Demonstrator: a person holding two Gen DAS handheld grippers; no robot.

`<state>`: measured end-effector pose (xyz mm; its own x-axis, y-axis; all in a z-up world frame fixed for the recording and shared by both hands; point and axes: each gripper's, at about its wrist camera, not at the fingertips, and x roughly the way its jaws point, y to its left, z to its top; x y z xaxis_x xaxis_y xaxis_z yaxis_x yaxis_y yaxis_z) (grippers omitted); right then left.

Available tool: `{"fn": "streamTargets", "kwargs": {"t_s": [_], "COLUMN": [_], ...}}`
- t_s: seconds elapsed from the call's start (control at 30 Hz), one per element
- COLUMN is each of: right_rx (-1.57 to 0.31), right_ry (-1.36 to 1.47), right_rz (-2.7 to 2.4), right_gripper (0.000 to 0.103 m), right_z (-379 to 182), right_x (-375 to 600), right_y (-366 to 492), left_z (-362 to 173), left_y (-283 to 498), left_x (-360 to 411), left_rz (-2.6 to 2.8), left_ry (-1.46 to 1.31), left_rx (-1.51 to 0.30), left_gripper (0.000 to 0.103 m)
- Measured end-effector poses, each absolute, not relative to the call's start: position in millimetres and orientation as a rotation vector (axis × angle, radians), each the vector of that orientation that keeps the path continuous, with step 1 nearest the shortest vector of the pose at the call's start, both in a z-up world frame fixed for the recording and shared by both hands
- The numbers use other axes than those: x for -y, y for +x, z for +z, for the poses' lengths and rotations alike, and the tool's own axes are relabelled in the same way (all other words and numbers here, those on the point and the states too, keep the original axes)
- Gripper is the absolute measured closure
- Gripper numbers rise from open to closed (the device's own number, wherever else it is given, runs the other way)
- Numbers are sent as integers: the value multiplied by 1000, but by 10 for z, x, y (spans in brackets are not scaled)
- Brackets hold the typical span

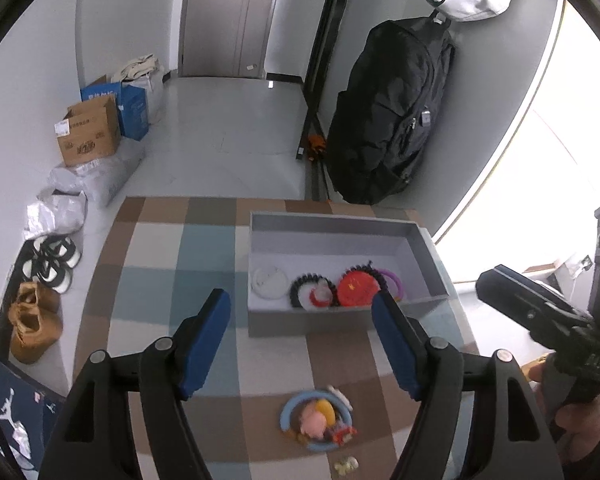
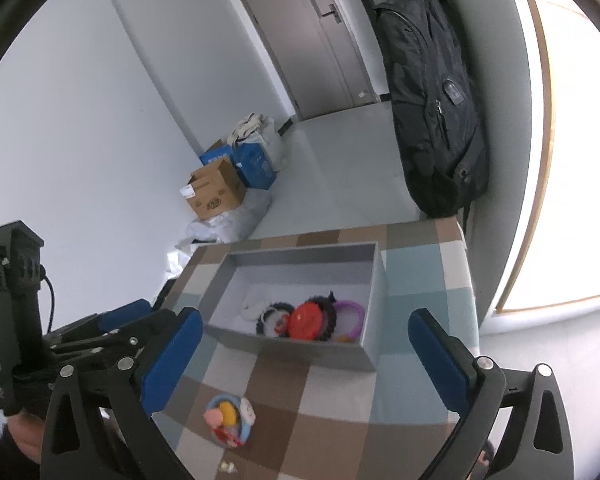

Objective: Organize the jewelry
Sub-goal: 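Move both tools back over the remaining toys on the rug, then grasp the small green pacifier clip with the left gripper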

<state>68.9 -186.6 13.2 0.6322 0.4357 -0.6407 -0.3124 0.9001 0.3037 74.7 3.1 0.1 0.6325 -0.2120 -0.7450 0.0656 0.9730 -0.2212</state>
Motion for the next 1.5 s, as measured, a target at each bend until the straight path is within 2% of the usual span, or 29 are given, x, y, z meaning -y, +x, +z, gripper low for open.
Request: {"fn": "streamTargets", "kwargs": {"t_s": [0.27, 0.43, 1.0, 1.33, 1.37, 1.5], "right_rx": [-791, -826, -908, -920, -921, -927], "right_ry": [142, 165, 229, 238, 243, 292], "right_rz": [441, 434, 374, 358, 355, 349], "right_gripper": [0, 0, 0, 0, 0, 0], "right_z": [55, -52, -382, -390, -392, -402], "right_x": [1870, 1893, 2021, 2081, 2096, 2180], "right_y": [411, 305, 128, 78, 77, 74], "left_z": [-66, -188, -721, -839, -844, -815], "left_y": [447, 255, -13, 0, -7, -50], "left_x": [-102, -111, 235, 516, 548, 690], "left_rz": [-141, -165, -202, -194, -192, -215], "left_ry": [-239, -285, -165, -26, -8, 71], "left_rx": [-902, -945, -1137, -1130, -1124, -1108], "left_gripper": [22, 22, 22, 22, 26, 57]}}
